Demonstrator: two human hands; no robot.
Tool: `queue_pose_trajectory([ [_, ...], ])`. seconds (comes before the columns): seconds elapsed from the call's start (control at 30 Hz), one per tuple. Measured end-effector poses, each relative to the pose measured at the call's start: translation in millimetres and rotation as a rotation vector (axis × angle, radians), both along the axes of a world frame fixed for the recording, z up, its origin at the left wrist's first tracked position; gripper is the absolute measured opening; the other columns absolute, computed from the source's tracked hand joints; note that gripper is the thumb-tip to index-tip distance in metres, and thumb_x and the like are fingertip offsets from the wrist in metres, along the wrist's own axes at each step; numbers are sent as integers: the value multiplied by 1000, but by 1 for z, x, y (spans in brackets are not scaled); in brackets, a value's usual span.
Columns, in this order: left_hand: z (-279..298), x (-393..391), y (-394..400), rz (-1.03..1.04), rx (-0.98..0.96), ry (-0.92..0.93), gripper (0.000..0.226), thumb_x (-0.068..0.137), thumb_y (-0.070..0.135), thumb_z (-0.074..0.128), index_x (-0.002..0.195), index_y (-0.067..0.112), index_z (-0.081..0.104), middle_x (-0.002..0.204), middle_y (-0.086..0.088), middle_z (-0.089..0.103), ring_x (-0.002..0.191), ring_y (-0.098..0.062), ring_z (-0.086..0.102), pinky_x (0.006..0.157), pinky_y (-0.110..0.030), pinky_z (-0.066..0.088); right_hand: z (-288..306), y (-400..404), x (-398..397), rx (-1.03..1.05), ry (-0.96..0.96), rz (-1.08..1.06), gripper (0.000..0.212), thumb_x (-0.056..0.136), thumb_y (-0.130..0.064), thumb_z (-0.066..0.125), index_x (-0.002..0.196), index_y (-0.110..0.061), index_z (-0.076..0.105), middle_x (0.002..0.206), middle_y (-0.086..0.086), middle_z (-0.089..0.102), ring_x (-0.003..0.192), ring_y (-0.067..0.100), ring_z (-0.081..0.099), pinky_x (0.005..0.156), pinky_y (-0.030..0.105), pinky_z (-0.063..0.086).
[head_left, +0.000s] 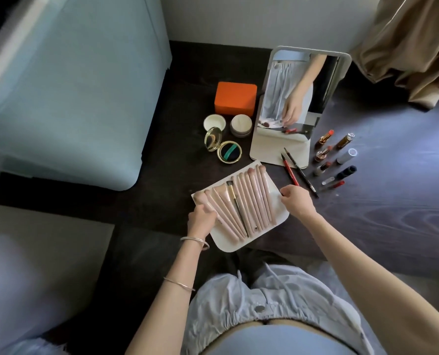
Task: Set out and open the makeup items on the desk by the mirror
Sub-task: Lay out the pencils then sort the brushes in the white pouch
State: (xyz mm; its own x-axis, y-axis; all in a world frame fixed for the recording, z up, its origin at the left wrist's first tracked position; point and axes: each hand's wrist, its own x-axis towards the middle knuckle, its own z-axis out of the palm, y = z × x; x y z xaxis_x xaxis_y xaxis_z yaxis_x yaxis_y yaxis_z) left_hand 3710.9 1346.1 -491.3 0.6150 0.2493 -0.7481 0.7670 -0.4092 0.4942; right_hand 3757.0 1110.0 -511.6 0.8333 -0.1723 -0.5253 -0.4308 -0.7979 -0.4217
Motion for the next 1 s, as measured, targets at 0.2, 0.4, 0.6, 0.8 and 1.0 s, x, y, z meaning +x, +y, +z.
queue_pose_trajectory([
  [0.2,-1,7,3,41,-16,34,43,90,20,45,131,7,46,125,-14,50,96,-24,51,77,-32,41,-4,6,3,-114,24,132,30,90,-7,46,115,-12,61,121,9,56,106,28,56,82,35,46],
  [0.4,-10,7,11,126,-49,-39,30,91,16,46,113,-2,56,80,-1,52,68,-11,46,58,-27,36,-9,7,-2,-160,26,106,27,89,-4,45,107,-12,64,117,10,53,104,31,55,84,37,46],
  [0.6,-10,14,13,109,-56,-71,28,91,14,47,116,4,53,86,-2,55,73,-11,50,69,-30,42,-10,5,-8,-175,43,83,24,92,-8,46,106,-13,65,117,8,53,102,30,56,81,36,44],
  [0.8,-8,30,12,-5,16,-76,34,91,16,44,123,5,52,98,-7,57,83,-19,53,68,-29,41,-10,5,-19,-158,54,45,24,92,-12,46,103,-11,66,114,8,53,97,30,56,78,33,43],
  [1.0,-7,50,10,-37,41,-78,37,97,29,40,121,5,54,93,-5,57,90,-22,55,80,-34,44,-11,4,-29,-130,62,-10,19,89,-11,50,95,-13,68,111,7,56,94,29,59,72,30,41],
])
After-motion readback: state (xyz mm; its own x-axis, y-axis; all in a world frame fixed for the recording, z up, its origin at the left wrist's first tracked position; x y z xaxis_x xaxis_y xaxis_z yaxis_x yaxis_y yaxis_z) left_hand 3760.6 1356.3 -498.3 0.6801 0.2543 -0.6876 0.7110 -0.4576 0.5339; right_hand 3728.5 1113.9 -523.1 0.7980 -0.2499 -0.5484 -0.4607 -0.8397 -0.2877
